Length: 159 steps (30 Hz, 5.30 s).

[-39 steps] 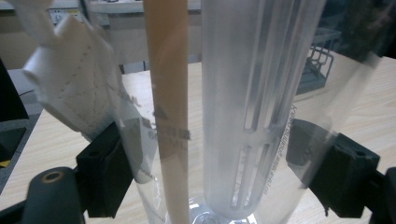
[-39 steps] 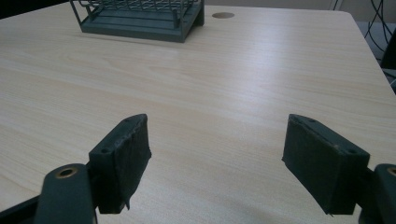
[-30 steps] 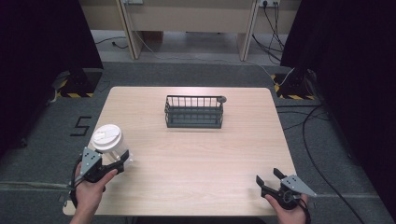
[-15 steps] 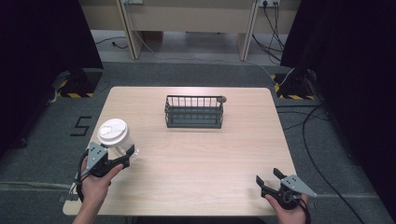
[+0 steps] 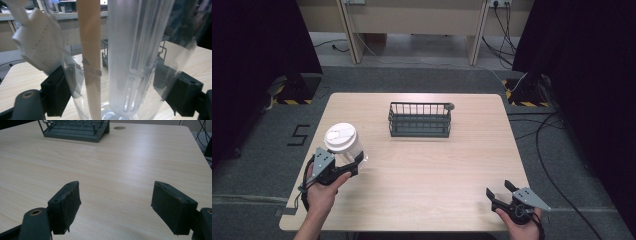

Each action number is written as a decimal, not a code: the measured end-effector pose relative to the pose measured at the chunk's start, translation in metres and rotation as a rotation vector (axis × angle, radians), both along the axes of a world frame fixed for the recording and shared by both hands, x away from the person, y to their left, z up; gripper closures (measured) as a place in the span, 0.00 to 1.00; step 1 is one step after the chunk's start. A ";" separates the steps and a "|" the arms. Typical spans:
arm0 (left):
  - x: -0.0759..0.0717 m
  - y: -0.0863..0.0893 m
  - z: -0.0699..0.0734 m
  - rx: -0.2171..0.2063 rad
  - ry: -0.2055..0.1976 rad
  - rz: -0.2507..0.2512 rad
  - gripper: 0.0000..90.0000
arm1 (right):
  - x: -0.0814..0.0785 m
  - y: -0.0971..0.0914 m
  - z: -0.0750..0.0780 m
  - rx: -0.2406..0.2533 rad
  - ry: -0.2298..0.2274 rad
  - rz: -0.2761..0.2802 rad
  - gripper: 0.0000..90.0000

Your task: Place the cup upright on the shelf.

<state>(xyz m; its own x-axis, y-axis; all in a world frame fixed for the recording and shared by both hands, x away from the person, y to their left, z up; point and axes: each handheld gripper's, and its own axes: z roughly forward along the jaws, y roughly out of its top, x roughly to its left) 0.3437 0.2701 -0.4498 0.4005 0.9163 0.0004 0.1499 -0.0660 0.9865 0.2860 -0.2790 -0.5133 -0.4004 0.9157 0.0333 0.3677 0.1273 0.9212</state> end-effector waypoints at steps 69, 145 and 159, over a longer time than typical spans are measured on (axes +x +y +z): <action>0.059 -0.066 0.027 0.017 -0.022 -0.105 0.20 | 0.000 0.000 0.000 0.005 0.006 -0.004 0.26; 0.155 -0.157 0.071 0.020 -0.044 -0.179 0.20 | 0.001 0.000 0.000 0.011 0.003 -0.007 0.29; 0.172 -0.167 0.070 0.023 -0.025 -0.168 0.20 | 0.001 0.000 0.000 0.013 0.001 -0.008 0.29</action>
